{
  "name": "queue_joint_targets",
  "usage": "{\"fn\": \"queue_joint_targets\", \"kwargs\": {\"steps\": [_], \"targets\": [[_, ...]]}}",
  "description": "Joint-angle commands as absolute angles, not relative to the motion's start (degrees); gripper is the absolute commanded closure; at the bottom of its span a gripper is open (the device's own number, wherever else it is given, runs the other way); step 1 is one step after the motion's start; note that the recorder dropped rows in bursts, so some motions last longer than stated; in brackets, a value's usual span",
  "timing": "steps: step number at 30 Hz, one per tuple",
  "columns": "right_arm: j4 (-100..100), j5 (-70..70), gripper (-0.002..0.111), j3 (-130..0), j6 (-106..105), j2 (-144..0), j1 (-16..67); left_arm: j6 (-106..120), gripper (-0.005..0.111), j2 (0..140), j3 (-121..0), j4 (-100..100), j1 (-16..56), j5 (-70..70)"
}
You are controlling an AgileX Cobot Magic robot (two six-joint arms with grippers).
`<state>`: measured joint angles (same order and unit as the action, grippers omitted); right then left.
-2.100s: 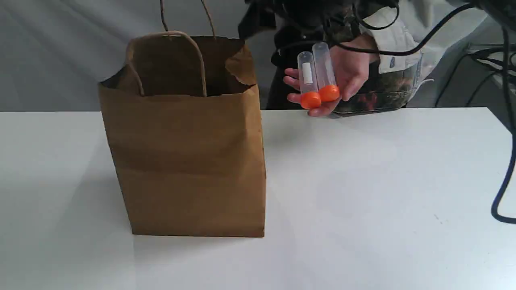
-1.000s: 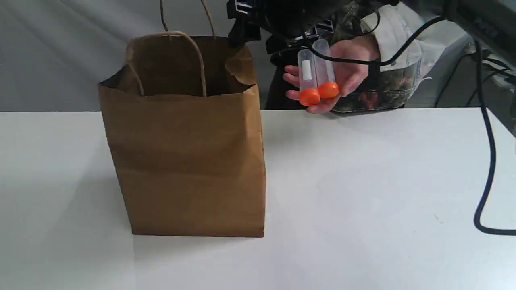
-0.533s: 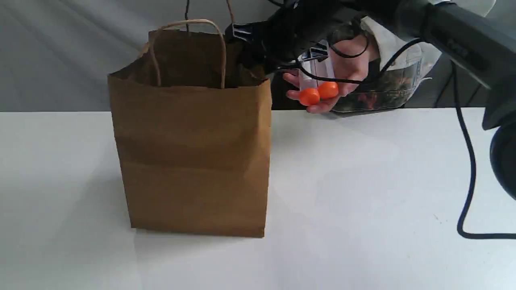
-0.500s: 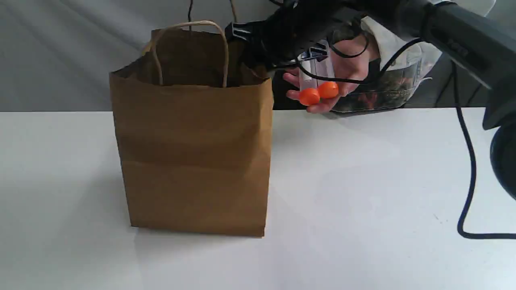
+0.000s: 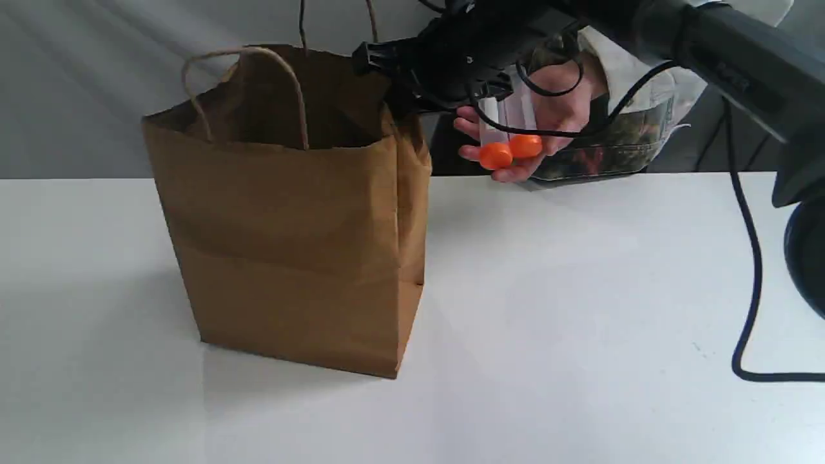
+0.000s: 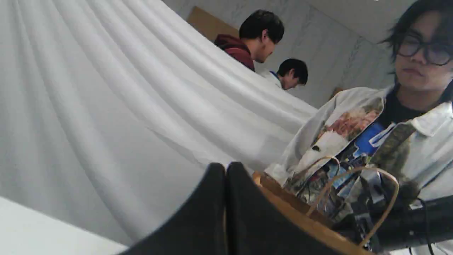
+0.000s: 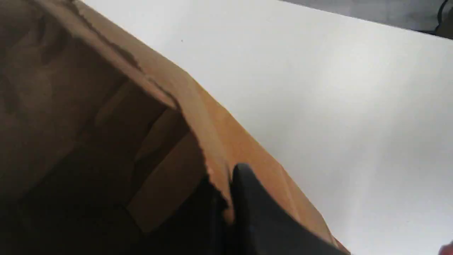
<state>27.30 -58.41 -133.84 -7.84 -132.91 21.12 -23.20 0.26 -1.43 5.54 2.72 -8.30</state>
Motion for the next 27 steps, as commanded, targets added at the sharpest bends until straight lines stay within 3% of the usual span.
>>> {"fn": "queue_joint_targets", "kwargs": {"steps": [1,8,16,20,24,27], "targets": [[27.31,-62.33,0.108,-134.10,-9.26,-132.88,21.31,-25.21,0.107,3.74,-5.74,2.40,2.66,-7.43],[28.51,-64.13,0.108,-134.10,-9.26,-132.88,21.31,-28.64,0.099,27.05,-23.55,-13.61,6.94,-3.99],[29.82,-65.34,0.108,-134.10,-9.26,-132.88,21.31,-11.42,0.094,48.59,-45.66,-15.91,28.90,17.18],[30.17,-65.34,0.108,-134.10,-9.26,-132.88,21.31,-5.41,0.093,54.23,-53.22,-11.18,35.02,29.24],[30.55,-65.48,0.108,-134.10,-9.26,-132.88,21.31,-4.86,0.075,57.03,-55.31,-10.85,35.33,29.56],[30.98,-65.52,0.108,-134.10,-9.26,-132.88,21.31,-4.86,0.054,57.93,-55.31,-12.46,35.33,26.95]]}}
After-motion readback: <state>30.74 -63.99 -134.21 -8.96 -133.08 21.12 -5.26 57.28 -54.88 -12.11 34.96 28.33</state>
